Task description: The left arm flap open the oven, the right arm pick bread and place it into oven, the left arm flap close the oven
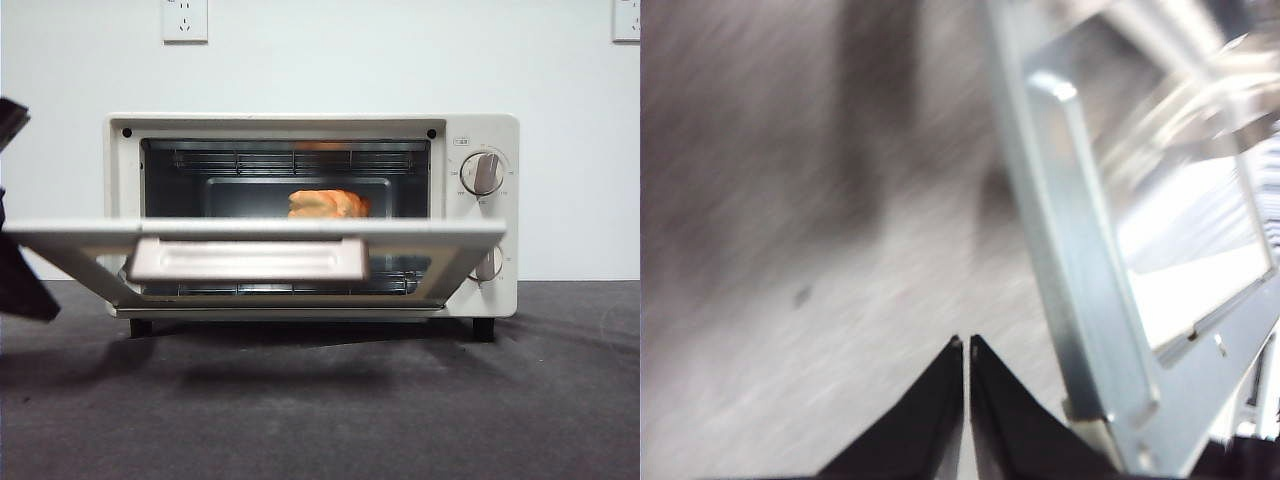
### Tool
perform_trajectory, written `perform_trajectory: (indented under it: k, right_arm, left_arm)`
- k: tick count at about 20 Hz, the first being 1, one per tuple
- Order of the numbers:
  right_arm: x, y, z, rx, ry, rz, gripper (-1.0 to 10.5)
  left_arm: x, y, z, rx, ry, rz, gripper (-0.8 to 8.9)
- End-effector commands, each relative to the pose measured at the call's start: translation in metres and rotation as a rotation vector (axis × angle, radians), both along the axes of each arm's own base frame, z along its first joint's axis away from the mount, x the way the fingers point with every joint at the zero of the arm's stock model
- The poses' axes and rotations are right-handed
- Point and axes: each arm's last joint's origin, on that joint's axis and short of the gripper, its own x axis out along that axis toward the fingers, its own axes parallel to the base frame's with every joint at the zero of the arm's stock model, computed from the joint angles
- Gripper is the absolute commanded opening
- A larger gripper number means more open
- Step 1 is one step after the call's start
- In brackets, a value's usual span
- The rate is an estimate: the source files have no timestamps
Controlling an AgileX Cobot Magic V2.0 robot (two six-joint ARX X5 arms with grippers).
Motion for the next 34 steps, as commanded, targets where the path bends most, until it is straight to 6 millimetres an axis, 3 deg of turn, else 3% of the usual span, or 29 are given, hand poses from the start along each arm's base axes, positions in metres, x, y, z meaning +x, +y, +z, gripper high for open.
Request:
perform_trajectory:
  k: [1,18,25,34]
  right_arm:
    - [0.0,0.0,0.005,0.031,-0.002,-0.009,4.3]
    - [0.0,0.0,0.005,0.037,0.005,-0.014,4.3]
    - [0.0,0.0,0.005,0.037,0.005,-0.014,4.3]
    - [0.001,0.001,0.007,0.042,-0.027,-0.005,4.3]
  left_arm:
    - [0.007,0.0,0.012,-0.052,-0.046,0.021,0.14]
    - [0.039,0.003,0.063,-0.235,-0.382,0.212,0.15]
    - [0.035,0.002,0.07,-0.279,-0.402,0.144,0.15]
    - [0.014,0.001,0.096,-0.324,-0.515,0.06,0.15]
